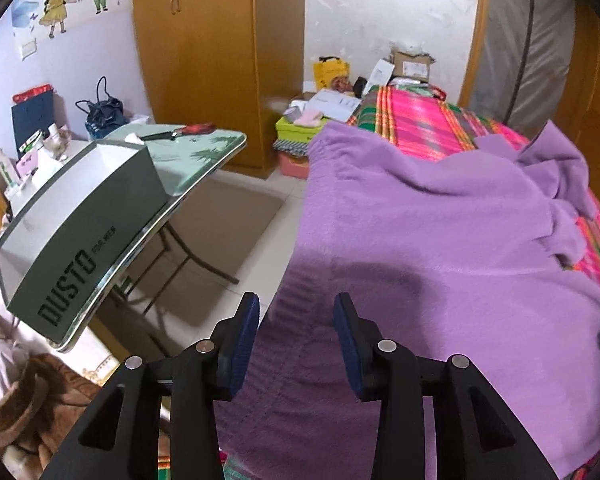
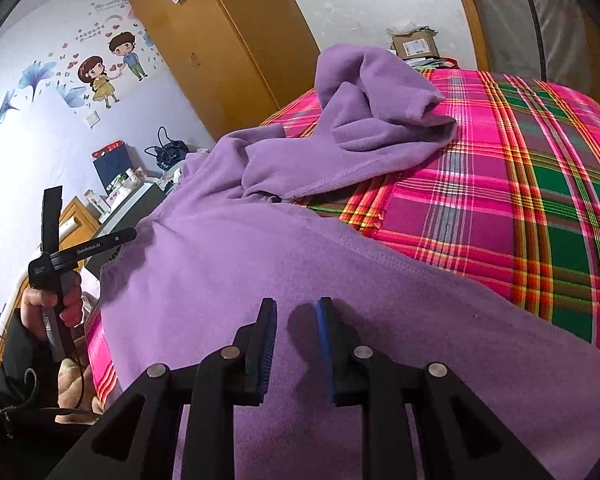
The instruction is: Fold clothes
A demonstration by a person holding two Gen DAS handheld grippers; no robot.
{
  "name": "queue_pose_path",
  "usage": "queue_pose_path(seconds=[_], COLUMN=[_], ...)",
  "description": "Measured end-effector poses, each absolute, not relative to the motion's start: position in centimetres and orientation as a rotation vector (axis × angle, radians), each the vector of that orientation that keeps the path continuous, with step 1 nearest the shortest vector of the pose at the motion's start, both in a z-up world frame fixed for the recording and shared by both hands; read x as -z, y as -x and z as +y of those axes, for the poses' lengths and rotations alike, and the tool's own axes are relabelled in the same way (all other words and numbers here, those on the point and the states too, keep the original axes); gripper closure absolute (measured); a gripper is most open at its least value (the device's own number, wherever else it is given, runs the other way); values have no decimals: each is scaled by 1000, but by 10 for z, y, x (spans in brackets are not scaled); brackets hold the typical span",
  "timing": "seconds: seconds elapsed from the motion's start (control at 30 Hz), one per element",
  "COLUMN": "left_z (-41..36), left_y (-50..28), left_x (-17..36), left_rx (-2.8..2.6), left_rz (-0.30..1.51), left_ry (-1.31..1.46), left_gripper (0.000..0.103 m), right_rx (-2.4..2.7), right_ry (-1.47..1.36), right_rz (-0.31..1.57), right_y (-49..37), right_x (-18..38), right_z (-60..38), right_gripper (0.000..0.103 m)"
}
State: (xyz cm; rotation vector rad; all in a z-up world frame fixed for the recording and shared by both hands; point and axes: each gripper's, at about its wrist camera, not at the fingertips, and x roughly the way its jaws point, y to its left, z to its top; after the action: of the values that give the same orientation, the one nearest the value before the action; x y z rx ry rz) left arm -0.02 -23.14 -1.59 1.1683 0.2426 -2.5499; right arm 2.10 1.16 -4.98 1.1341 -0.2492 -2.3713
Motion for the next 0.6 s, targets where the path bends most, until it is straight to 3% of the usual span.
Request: queue_pose_path(seconds=[0.1, 0.4, 0.5, 0.6], left_z=[-233, -247, -261, -272], left_y=[-2, -15, -30, -45], left_x=[20, 26, 28, 29], left_rx=[2536, 2506, 2510, 2490], left_rz=[247, 286, 404, 518], left_ry=[-1177, -1179, -1171, -1155], left_gripper=[62, 38, 31, 31], right_rx=[2369, 2369, 2368, 2369], right_ry=[-1139, -1153, -1156, -1160], right_rz=[-250, -248, -248, -254], right_y=[-21, -20, -20, -20], right_x=[51, 51, 52, 52], right_z=[12, 12, 11, 12], right_gripper=[82, 82, 82, 82])
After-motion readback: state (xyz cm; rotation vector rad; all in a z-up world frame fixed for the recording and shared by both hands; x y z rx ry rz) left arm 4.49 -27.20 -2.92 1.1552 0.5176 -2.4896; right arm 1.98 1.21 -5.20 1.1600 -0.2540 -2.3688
